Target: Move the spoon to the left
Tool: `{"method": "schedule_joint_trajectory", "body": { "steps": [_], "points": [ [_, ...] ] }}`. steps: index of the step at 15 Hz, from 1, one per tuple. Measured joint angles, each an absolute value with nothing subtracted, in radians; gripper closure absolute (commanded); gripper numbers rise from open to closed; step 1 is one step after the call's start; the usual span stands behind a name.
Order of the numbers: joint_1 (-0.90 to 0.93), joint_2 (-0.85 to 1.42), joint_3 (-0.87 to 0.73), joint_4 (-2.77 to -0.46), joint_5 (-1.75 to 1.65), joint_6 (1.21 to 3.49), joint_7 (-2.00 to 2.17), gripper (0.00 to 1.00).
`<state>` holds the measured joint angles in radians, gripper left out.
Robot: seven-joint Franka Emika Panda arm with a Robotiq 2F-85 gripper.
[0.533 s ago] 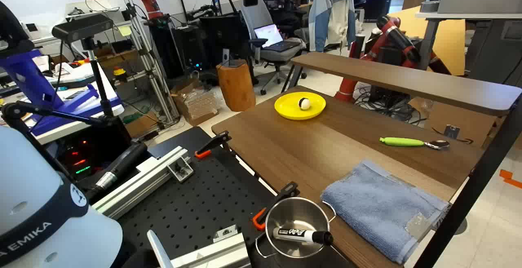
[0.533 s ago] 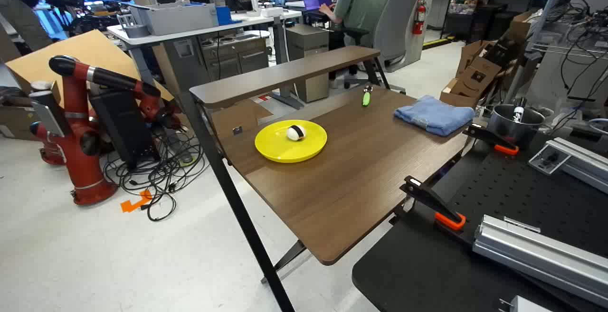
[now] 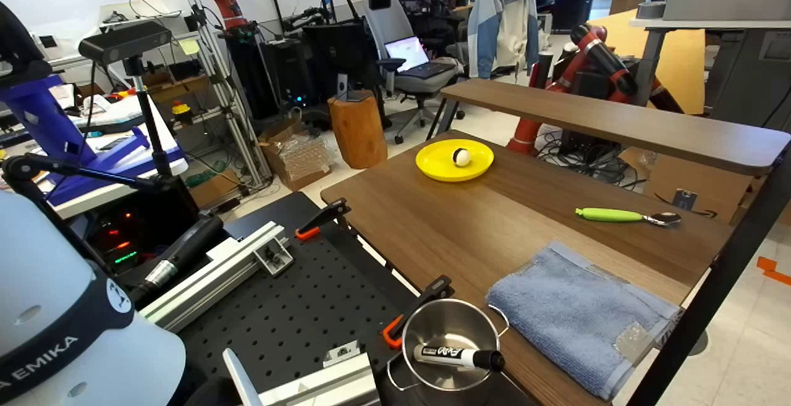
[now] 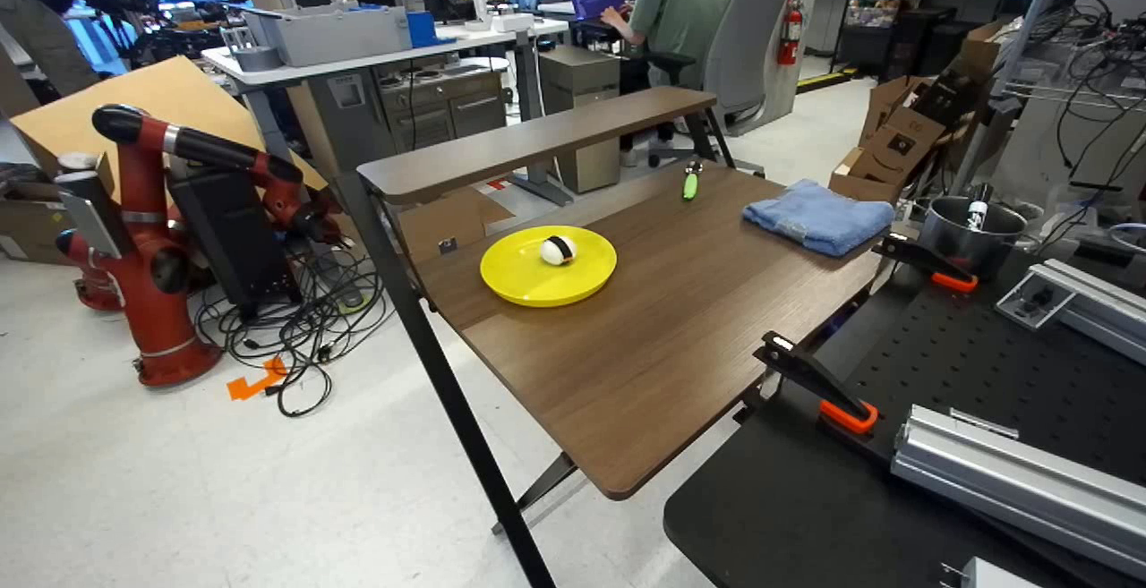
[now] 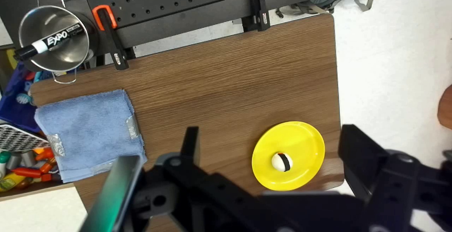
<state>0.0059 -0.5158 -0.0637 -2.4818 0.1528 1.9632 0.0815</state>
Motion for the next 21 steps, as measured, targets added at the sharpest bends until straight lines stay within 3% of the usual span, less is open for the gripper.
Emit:
{"method": "schedule_joint_trajectory", "body": {
  "steps": [9, 21],
  "points": [
    [-0.038, -0.433, -0.119, -2.480, 0.153, 2.158, 0.042, 0.00],
    [-0.107, 0.064, -0.205, -2.250, 0.289, 2.421, -0.010, 0.00]
  ]
}}
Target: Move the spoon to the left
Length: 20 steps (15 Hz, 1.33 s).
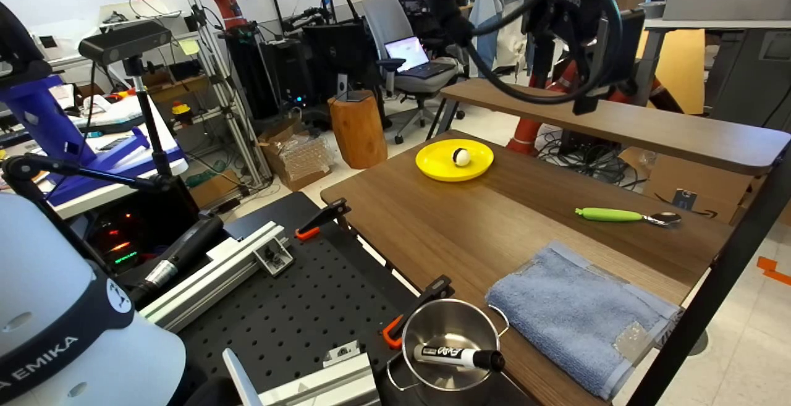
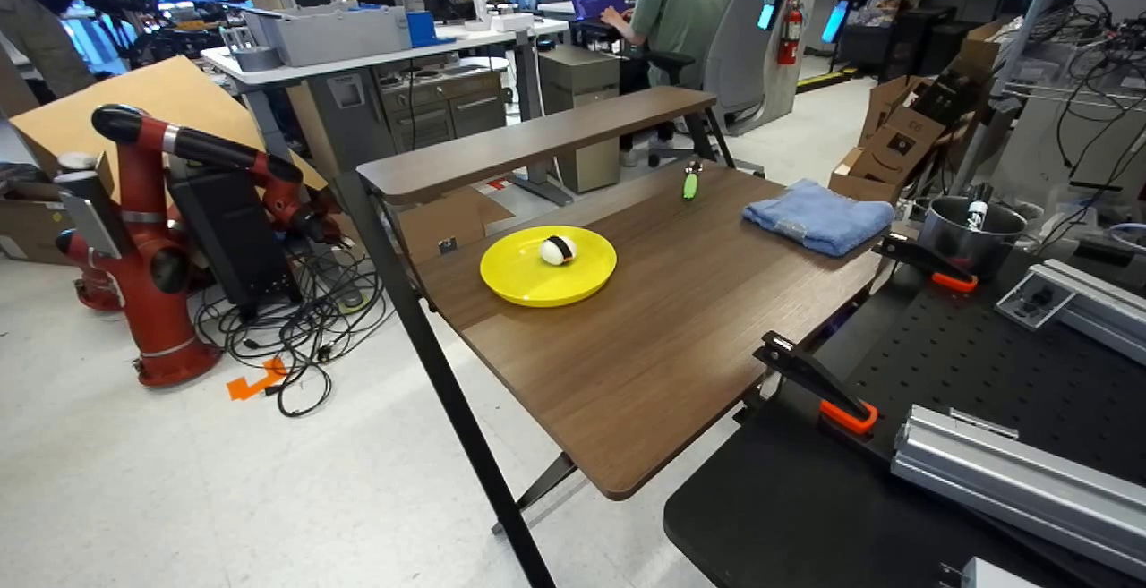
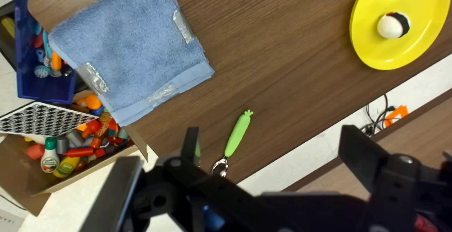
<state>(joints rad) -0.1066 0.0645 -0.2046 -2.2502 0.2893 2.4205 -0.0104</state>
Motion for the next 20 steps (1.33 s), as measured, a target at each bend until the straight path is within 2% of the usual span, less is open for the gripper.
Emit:
{"method": "schedule_joint_trajectory", "body": {
  "steps": [9, 20],
  "points": [
    [-0.186, 0.453, -0.170, -1.917, 0.404, 2.437, 0.049, 0.00],
    [-0.233, 0.745, -0.105, -1.659, 0.406, 2.471, 0.203, 0.00]
  ]
}}
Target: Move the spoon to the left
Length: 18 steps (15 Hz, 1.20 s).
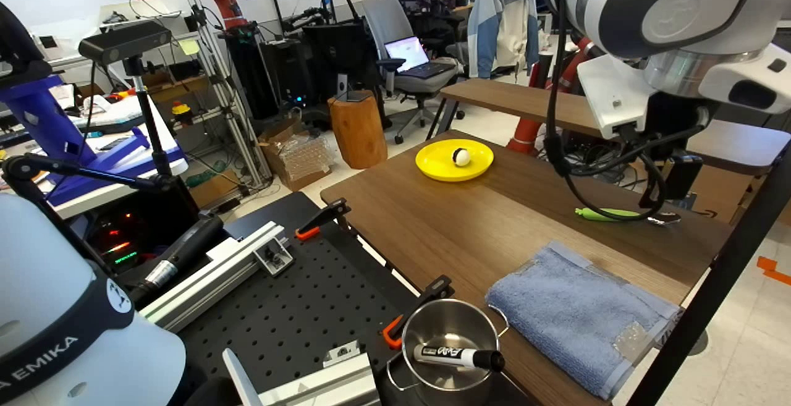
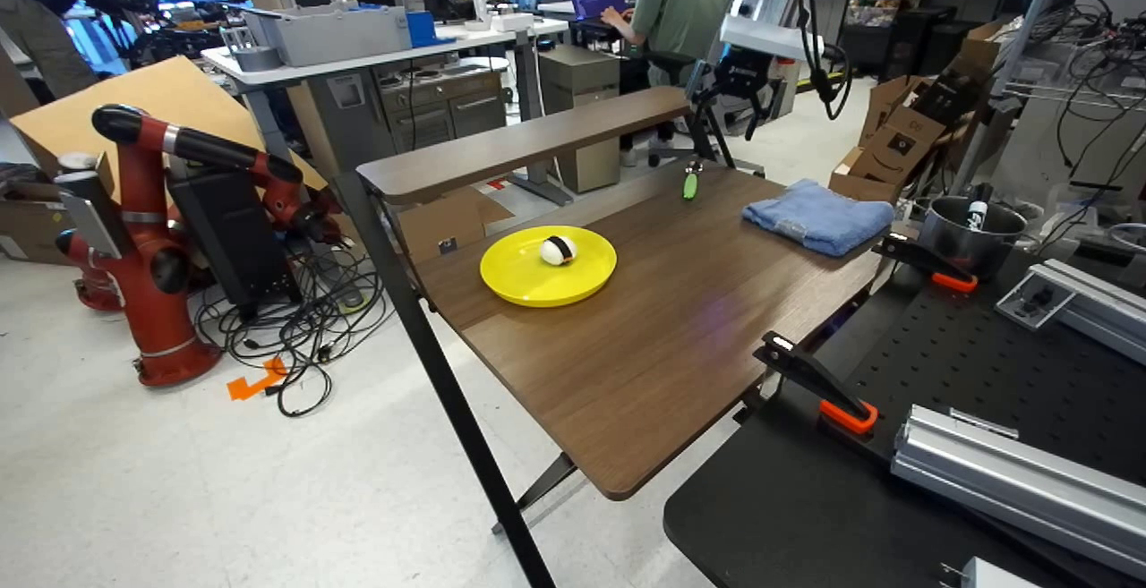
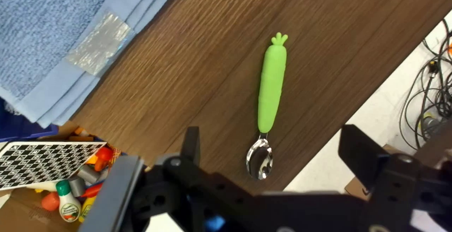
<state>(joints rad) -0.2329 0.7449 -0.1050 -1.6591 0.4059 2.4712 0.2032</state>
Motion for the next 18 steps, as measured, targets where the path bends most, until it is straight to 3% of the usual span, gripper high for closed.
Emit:
{"method": "schedule_joint_trajectory", "body": {
  "steps": [18],
  "points": [
    [-0.209, 0.970, -0.108, -1.458, 0.372, 2.494, 0.330, 0.00]
  ]
}}
